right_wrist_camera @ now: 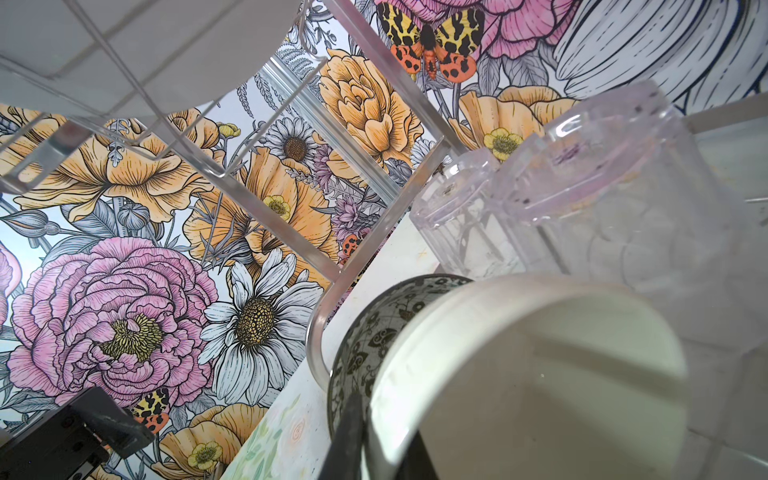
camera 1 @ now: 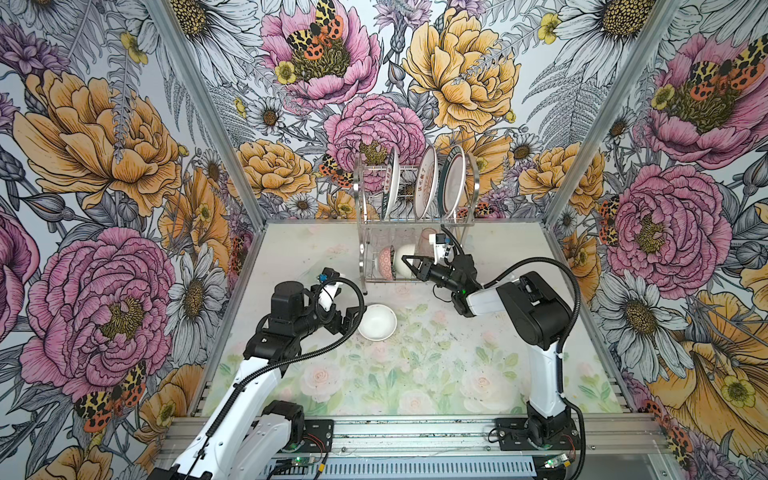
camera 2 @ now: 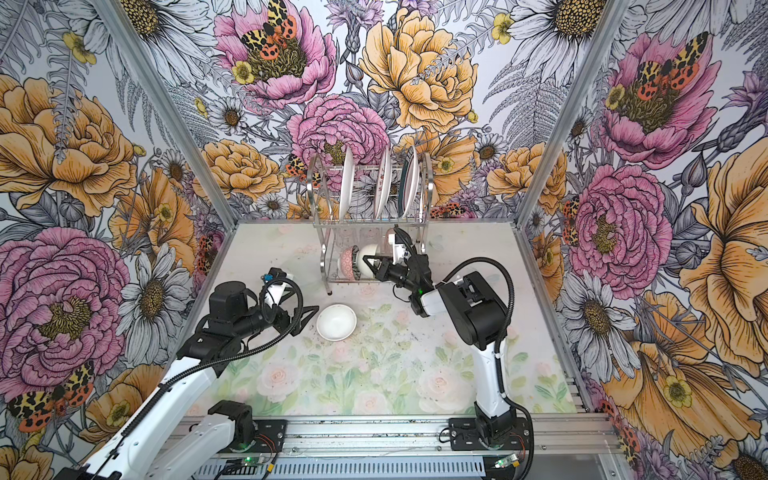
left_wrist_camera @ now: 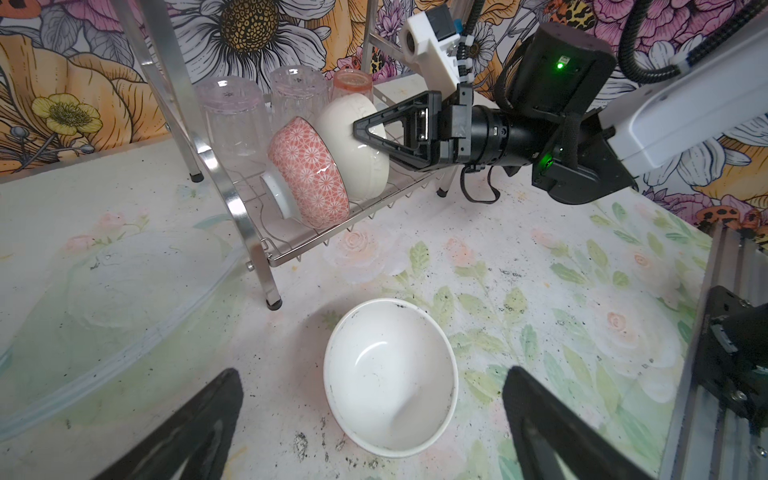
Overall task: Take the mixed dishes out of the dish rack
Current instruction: 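Close the right gripper on the white bowl's rim, then pull the white bowl out of the rack toward the robot with the right gripper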
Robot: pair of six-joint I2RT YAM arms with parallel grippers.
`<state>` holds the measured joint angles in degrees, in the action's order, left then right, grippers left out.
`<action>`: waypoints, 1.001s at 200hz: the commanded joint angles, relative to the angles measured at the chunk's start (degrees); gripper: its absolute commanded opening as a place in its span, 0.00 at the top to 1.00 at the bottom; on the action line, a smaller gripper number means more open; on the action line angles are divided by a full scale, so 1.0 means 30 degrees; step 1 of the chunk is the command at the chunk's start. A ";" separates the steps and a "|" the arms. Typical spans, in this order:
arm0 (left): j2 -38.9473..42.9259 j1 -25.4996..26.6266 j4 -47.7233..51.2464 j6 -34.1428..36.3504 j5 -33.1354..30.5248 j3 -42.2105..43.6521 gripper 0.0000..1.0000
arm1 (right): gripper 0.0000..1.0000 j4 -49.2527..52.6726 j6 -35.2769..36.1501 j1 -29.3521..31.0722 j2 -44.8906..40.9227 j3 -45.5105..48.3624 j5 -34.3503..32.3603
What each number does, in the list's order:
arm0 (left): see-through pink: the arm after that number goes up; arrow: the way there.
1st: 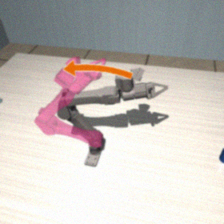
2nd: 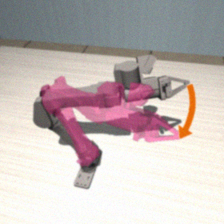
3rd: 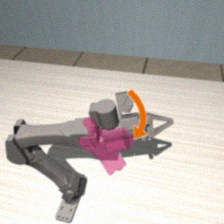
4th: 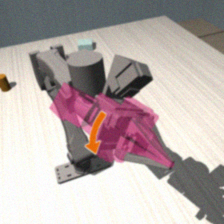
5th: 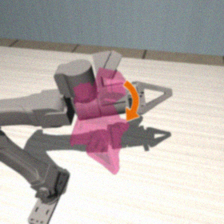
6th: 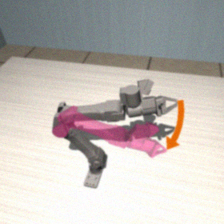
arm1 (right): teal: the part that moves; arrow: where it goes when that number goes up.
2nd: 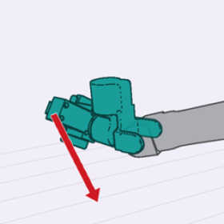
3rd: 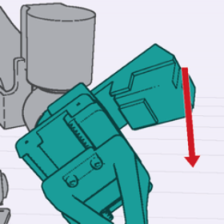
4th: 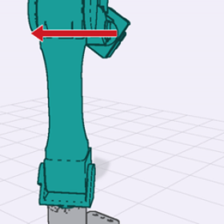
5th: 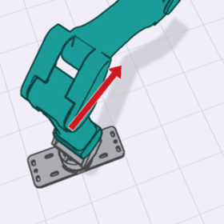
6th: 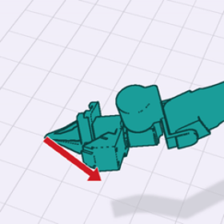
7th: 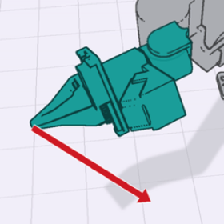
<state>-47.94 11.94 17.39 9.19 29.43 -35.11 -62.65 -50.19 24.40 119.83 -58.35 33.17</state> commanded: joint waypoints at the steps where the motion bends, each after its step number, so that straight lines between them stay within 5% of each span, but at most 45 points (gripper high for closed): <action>1: 0.0452 0.0155 0.0122 0.0031 -0.0342 0.0235 0.01 | 0.95 -0.2553 0.0179 0.0014 -0.0584 -0.0876 -0.0018; 200: 0.0772 0.0149 0.0298 -0.0160 -0.0540 -0.0127 0.01 | 1.00 -0.3578 0.0296 0.0010 -0.1188 -0.0656 -0.0606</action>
<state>-46.59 11.99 17.82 8.99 28.86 -35.11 -66.37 -51.40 24.67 119.83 -60.07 33.06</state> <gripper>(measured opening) 0.989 0.108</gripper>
